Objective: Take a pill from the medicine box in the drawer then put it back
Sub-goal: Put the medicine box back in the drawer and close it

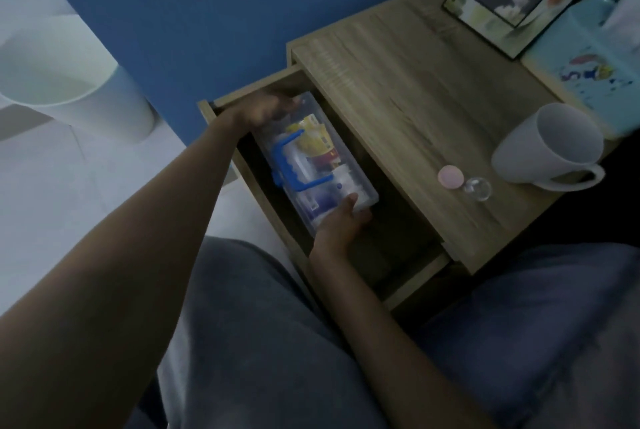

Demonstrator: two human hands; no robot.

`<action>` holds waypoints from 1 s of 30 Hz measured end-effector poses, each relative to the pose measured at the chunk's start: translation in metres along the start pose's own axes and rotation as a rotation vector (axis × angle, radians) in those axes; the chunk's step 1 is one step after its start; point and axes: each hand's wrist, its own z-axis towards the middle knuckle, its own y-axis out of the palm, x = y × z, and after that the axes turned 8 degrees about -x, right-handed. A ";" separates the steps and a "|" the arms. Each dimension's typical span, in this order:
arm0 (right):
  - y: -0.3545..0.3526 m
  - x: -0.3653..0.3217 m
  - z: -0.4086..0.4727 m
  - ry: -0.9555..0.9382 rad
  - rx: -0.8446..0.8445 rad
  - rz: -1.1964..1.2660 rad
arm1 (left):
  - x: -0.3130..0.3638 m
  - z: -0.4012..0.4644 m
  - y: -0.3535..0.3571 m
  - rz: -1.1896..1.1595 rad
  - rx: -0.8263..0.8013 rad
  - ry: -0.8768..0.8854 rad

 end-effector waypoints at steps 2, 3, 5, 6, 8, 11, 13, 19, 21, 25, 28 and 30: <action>0.001 0.003 0.006 0.022 0.013 -0.010 | -0.004 0.004 0.003 0.006 -0.014 -0.004; 0.001 0.003 0.009 0.032 0.017 -0.016 | -0.007 0.007 0.003 -0.003 -0.011 -0.022; 0.001 0.004 0.016 0.053 0.018 -0.033 | -0.012 0.010 0.005 0.005 -0.004 -0.068; 0.002 0.004 0.018 0.060 0.017 -0.038 | -0.014 0.011 0.005 0.022 -0.010 -0.084; 0.002 0.005 0.020 0.052 0.021 -0.041 | -0.015 0.013 0.007 0.023 -0.030 -0.099; 0.001 0.004 0.020 0.036 0.019 -0.027 | -0.015 0.013 0.010 0.008 -0.035 -0.109; -0.002 0.003 0.019 0.032 -0.012 -0.006 | -0.014 0.010 0.013 0.015 -0.033 -0.099; -0.018 -0.012 0.000 -0.157 -0.177 -0.122 | -0.001 -0.020 0.025 0.261 0.125 -0.029; -0.026 -0.019 -0.013 -0.308 -0.312 -0.239 | 0.000 -0.038 0.028 0.379 0.230 -0.036; -0.029 -0.045 -0.015 -0.779 -0.415 -0.676 | -0.010 -0.078 0.028 0.568 0.530 -0.110; -0.017 -0.073 0.020 -0.929 -0.328 -1.205 | -0.010 -0.094 0.040 0.415 0.517 -0.382; -0.012 -0.087 0.044 -0.889 -0.314 -1.447 | -0.008 -0.095 0.050 0.216 0.449 -0.399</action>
